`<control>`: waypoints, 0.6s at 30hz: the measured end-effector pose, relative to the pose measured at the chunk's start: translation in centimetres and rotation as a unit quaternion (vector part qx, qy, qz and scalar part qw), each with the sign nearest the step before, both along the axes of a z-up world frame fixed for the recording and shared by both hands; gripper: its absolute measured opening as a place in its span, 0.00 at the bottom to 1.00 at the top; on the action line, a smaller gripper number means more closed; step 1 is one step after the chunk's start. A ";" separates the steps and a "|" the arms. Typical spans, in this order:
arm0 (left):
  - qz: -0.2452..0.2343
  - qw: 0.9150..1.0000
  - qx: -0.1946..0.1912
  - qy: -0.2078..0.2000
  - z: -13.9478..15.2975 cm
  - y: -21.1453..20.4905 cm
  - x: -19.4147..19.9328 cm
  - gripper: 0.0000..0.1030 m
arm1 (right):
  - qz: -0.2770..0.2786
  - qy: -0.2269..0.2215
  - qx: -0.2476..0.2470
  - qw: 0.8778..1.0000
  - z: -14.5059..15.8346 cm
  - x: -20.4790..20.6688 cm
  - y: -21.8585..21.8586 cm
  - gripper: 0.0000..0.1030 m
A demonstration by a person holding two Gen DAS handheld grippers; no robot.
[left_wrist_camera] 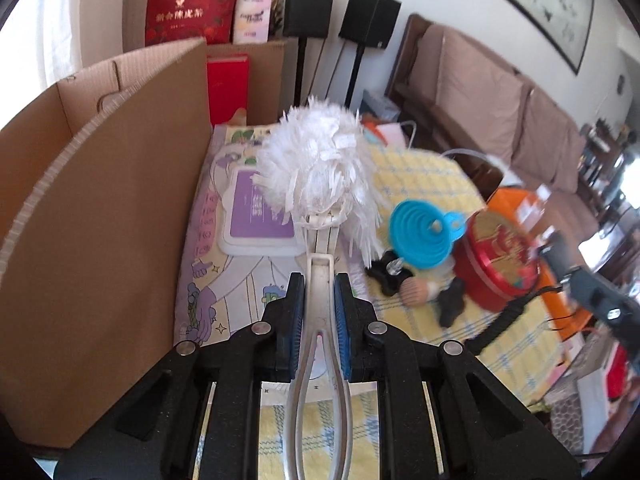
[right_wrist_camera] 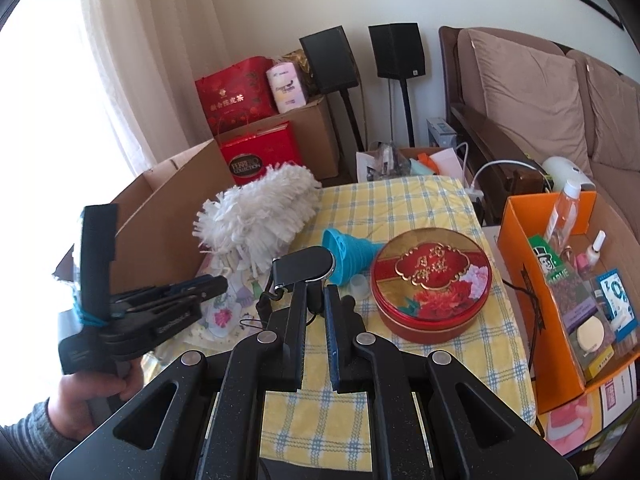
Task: Organize objects
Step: 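Grasp the white feather duster handle with left gripper while right lifts the fob, then carry duster and fob into the cardboard box and open both grippers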
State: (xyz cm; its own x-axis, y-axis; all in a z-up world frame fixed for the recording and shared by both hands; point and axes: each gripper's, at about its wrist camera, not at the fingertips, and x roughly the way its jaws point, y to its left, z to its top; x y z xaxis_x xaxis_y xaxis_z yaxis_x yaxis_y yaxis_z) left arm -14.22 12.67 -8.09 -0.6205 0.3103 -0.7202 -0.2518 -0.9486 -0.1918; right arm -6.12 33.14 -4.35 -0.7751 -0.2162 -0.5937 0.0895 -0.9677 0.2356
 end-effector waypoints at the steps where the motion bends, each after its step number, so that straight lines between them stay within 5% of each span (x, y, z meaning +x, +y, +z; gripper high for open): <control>1: 0.000 1.000 0.006 0.005 0.5 -0.3 0.2 0.13 | 0.000 0.001 0.000 1.000 0.2 0.0 -0.2 0.07; 18: -0.010 0.995 0.059 0.076 8.7 -3.6 3.0 0.13 | 0.012 0.032 0.009 0.999 3.5 0.1 -1.7 0.07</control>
